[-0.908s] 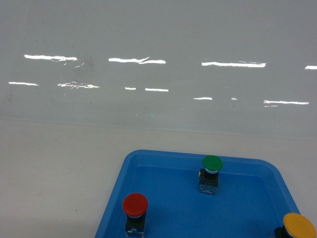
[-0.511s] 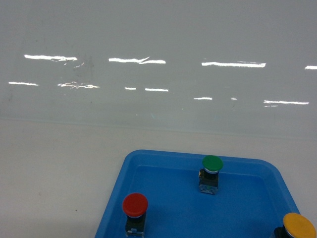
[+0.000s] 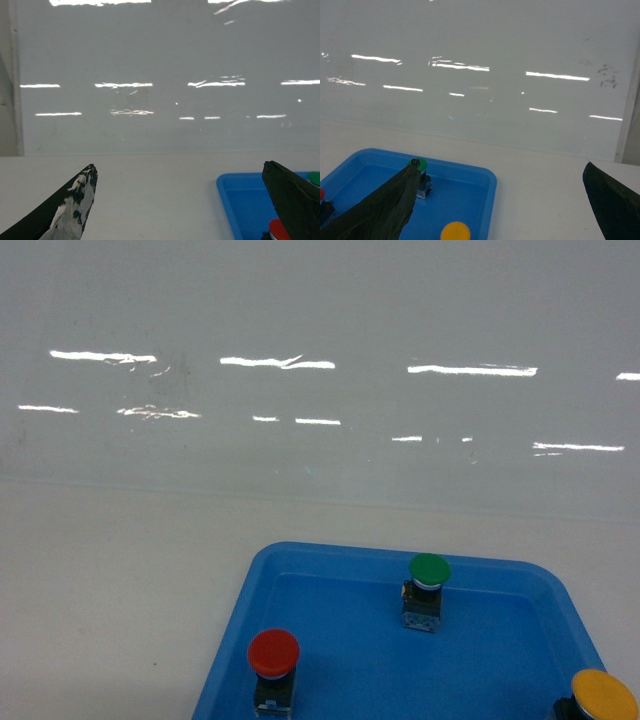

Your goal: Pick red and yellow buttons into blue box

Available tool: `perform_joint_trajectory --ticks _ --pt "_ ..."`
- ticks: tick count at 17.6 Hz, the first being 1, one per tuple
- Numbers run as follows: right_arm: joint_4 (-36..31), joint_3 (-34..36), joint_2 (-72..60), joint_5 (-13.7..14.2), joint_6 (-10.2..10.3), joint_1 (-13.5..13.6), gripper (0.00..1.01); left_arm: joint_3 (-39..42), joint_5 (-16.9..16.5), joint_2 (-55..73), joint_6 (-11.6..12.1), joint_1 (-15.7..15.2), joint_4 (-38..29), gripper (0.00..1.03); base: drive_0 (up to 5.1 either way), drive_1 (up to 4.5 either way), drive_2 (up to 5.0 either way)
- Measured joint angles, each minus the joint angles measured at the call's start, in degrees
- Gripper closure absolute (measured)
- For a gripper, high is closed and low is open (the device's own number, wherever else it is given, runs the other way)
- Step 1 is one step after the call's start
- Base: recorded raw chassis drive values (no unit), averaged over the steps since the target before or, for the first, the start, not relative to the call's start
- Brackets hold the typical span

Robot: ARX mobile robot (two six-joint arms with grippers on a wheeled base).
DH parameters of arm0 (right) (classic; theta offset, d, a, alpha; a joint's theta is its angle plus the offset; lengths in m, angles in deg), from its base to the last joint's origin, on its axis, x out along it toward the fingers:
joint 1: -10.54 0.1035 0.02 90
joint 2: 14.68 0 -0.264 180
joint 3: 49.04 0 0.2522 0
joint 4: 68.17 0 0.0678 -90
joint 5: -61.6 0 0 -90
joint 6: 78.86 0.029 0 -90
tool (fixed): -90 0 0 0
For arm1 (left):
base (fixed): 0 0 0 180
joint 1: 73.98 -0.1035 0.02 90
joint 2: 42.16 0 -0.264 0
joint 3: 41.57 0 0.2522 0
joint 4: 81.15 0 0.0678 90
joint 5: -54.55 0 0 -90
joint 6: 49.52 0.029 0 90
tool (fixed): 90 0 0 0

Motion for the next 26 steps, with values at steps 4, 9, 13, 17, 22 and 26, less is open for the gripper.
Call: perform_joint_trajectory --ticks 4,9,13,17,22,26 --pt "-13.4 -4.4 -24.0 1.9 -0.4 5.7 0.03 -4.5 -1.0 27.1 0.4 4.5 -16.2 0.05 0.0 0.00 0.0" --pt "-20.7 -12.0 -52.8 -0.2 -1.9 7.6 0.03 -15.4 0.2 57.1 0.3 7.5 -25.8 0.05 0.0 0.00 0.0" --pt "-21.2 -17.2 -65.7 -0.1 -2.5 7.1 0.03 -22.1 1.6 69.5 -0.3 10.7 -26.1 0.05 0.0 0.00 0.0" --pt "-20.7 -18.0 -72.1 0.0 -3.1 8.2 0.03 -22.2 1.3 70.1 -0.4 12.4 -25.7 0.05 0.0 0.00 0.0" --pt "-26.6 -17.1 -80.4 1.0 -5.3 7.3 0.03 -22.2 1.3 70.1 -0.4 12.4 -25.7 0.05 0.0 0.00 0.0" --pt "-28.0 -17.9 -87.4 0.4 -5.8 7.1 0.03 -22.2 1.3 70.1 -0.4 12.4 -25.7 0.05 0.0 0.00 0.0"
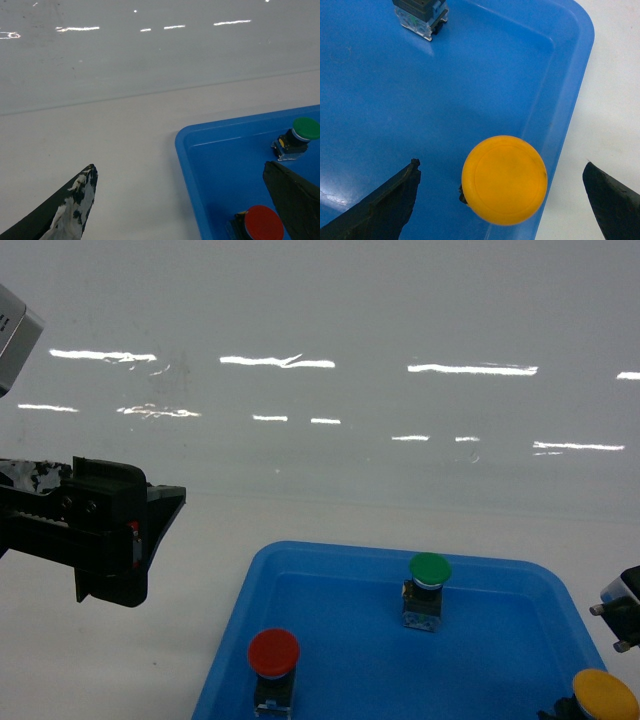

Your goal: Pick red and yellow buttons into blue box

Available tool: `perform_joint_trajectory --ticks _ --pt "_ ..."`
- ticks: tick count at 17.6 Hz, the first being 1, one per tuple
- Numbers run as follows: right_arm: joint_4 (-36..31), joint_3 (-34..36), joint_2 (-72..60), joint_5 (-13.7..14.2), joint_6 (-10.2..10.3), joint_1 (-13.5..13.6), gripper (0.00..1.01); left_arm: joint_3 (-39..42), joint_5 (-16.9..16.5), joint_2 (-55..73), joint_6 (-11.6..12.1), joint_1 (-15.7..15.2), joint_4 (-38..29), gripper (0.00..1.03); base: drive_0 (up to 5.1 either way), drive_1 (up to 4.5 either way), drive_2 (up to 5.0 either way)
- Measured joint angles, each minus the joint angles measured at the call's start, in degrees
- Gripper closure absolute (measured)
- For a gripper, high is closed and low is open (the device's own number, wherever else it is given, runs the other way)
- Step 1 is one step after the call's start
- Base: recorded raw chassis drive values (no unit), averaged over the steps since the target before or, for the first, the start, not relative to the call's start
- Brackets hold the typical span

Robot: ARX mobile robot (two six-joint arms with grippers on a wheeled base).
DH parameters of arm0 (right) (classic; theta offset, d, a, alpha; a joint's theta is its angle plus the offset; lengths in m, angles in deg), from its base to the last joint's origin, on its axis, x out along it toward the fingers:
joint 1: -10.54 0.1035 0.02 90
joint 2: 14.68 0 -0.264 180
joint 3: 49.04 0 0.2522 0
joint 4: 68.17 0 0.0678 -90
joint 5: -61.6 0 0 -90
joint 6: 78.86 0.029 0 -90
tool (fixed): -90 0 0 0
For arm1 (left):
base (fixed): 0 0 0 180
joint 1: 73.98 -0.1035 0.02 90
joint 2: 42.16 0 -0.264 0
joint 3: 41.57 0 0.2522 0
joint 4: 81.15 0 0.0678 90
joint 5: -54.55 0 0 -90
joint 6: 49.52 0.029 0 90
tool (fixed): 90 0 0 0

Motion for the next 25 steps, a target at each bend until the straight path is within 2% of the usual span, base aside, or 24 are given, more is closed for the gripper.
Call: perform_joint_trajectory --ticks 4,6,8,10,17,20,25 --pt "2.2 -5.7 -3.1 -0.1 -0.2 -0.1 0.03 0.0 0.1 0.0 0.0 -0.1 0.0 0.05 0.0 0.00 0.0" --pt "3.3 -8.2 -4.7 -0.6 -1.3 -0.5 0.03 0.0 0.1 0.0 0.0 -0.1 0.0 0.05 0.0 0.00 0.0" --pt "2.3 -8.7 -4.8 1.0 -3.3 -0.8 0.03 0.0 0.1 0.0 0.0 -0.1 0.0 0.05 0.0 0.00 0.0" --pt "2.3 -8.7 -4.8 1.3 -4.0 -0.8 0.03 0.0 0.1 0.0 0.0 -0.1 0.0 0.05 0.0 0.00 0.0" --pt "2.3 -8.8 -4.8 1.1 -4.0 -0.7 0.03 0.0 0.1 0.0 0.0 -0.1 0.0 0.05 0.0 0.00 0.0" --pt "2.5 -9.0 -5.3 0.0 -4.0 0.2 0.03 0.0 0.1 0.0 0.0 -0.1 0.0 0.05 0.0 0.00 0.0" --pt "2.0 -9.7 -11.2 0.0 -4.0 1.9 0.03 0.0 0.1 0.0 0.0 -0.1 0.0 0.05 0.0 0.00 0.0"
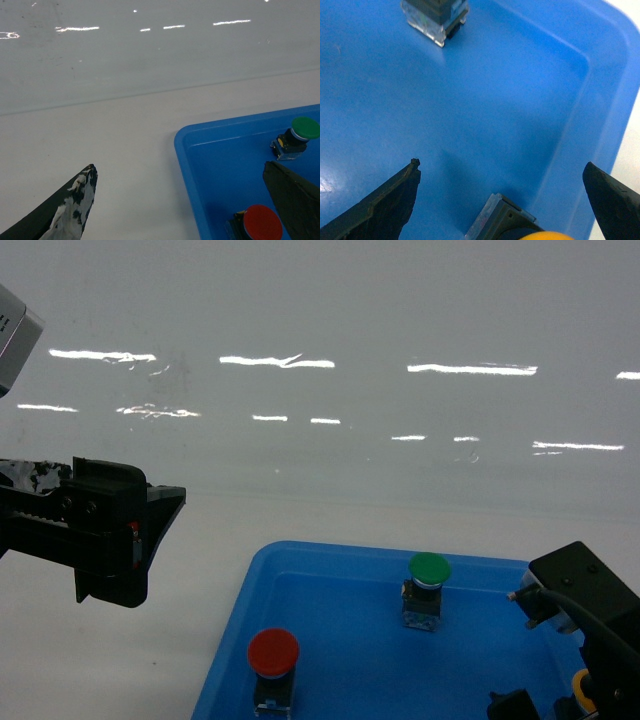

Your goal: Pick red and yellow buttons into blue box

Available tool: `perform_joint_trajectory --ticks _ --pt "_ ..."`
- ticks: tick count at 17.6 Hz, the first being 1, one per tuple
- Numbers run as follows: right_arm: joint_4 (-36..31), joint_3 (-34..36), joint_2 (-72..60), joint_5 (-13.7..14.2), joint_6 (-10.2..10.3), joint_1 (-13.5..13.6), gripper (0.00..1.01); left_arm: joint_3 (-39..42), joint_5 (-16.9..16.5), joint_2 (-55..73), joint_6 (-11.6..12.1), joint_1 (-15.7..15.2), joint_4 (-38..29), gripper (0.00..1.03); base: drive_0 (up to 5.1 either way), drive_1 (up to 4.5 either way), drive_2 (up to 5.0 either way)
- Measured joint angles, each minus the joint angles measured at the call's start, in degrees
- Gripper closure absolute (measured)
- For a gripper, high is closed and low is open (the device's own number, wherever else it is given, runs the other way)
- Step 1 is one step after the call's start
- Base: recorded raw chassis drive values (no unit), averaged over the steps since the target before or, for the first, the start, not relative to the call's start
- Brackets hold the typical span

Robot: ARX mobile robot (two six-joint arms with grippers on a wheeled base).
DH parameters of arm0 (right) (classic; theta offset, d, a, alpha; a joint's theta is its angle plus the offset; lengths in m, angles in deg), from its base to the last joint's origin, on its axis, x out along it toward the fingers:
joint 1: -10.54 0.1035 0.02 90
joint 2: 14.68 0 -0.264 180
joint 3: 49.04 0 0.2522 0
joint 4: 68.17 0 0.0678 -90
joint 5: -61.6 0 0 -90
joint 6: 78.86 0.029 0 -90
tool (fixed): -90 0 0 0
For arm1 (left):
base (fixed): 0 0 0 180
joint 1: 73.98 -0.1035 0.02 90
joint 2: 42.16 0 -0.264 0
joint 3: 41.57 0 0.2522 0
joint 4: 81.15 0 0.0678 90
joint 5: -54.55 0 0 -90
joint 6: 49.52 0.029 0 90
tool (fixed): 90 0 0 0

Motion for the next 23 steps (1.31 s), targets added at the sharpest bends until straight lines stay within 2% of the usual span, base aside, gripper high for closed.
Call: perform_joint_trajectory --ticks 6,7,8,11,13,15,23 --pt "-2.0 0.4 -3.8 0.1 -1.8 0.0 0.03 0.0 0.0 0.0 0.0 0.0 0.0 0.05 0.0 0.00 0.0" --pt "-2.1 0.4 -4.3 0.2 -2.3 0.0 0.07 0.0 0.0 0.0 0.0 0.0 0.0 0.05 0.0 0.00 0.0" --pt "-2.2 0.4 -4.7 0.2 -2.6 0.0 0.14 0.0 0.0 0.0 0.0 0.0 0.0 0.05 0.0 0.00 0.0" --pt "-2.2 0.4 -5.3 0.7 -2.8 0.0 0.47 0.0 0.0 0.0 0.0 0.0 0.0 0.05 0.0 0.00 0.0" --pt "-2.2 0.4 -5.3 1.1 -2.8 0.0 0.62 0.0 0.0 0.0 0.0 0.0 0.0 0.05 0.0 0.00 0.0" --pt "-2.4 0.4 -5.3 1.1 -3.0 0.0 0.65 0.0 0.0 0.0 0.0 0.0 0.0 0.05 0.0 0.00 0.0" --pt "-4.0 2.1 -2.3 1.3 -3.1 -1.2 0.66 0.0 0.0 0.0 0.0 0.0 0.0 0.05 0.0 0.00 0.0"
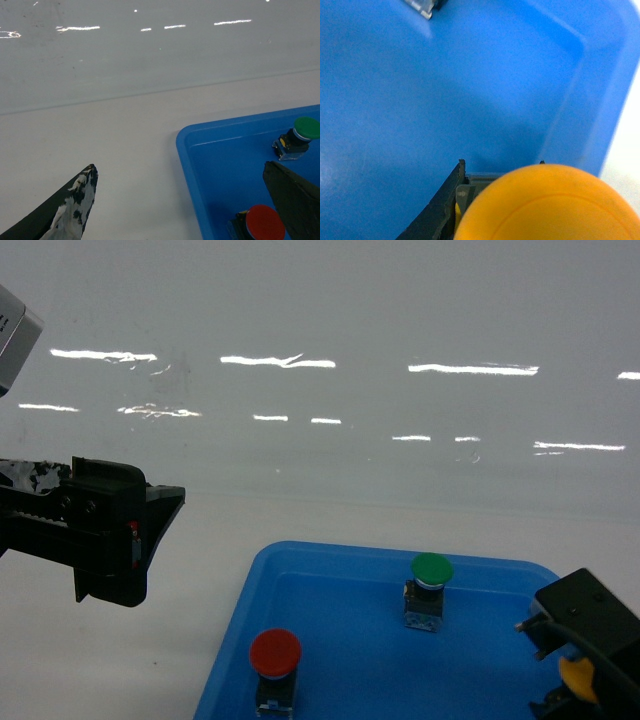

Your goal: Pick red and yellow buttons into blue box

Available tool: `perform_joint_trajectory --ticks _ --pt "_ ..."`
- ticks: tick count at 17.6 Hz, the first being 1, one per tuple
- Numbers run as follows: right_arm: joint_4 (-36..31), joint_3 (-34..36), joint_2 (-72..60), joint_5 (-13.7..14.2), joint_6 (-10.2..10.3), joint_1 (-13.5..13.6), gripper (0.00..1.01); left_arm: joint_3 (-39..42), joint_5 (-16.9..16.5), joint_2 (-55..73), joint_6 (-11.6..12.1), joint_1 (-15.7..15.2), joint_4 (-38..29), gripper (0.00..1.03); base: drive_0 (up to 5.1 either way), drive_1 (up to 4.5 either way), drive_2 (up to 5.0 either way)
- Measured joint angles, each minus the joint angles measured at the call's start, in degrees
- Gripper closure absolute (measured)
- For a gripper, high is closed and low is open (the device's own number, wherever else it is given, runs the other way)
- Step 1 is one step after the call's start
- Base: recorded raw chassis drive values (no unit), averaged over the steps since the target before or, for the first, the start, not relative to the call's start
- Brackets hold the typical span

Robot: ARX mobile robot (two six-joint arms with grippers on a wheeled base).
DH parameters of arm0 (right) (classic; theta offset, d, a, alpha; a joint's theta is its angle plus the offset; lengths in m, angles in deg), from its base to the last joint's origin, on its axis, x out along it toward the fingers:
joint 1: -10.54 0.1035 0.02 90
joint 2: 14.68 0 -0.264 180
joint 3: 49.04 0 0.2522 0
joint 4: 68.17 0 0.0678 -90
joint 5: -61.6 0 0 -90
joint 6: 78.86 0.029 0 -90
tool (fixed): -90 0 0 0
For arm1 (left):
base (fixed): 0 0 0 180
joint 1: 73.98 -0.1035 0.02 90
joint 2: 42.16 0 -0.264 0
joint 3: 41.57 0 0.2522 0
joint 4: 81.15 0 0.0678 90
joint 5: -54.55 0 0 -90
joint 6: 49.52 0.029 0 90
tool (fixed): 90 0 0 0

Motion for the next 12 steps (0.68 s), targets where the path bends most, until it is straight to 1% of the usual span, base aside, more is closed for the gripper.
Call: perform_joint_trajectory --ticks 5,8,11,12 --pt "-0.6 2.3 13.9 -1.5 1.4 -3.9 0.66 0.0 0.0 0.0 0.0 0.0 0.0 0.05 0.0 0.00 0.0" --pt "-1.7 5.4 22.4 -1.7 2.4 -6.3 0.66 0.0 0.0 0.0 0.0 0.0 0.0 0.05 0.0 0.00 0.0" --pt "-2.2 9.4 30.0 -1.4 3.4 -8.4 0.66 0.0 0.0 0.0 0.0 0.0 0.0 0.05 0.0 0.00 0.0" --pt "-2.0 14.0 38.4 -0.5 4.3 -9.9 0.66 0.0 0.0 0.0 0.0 0.0 0.0 0.05 0.0 0.00 0.0"
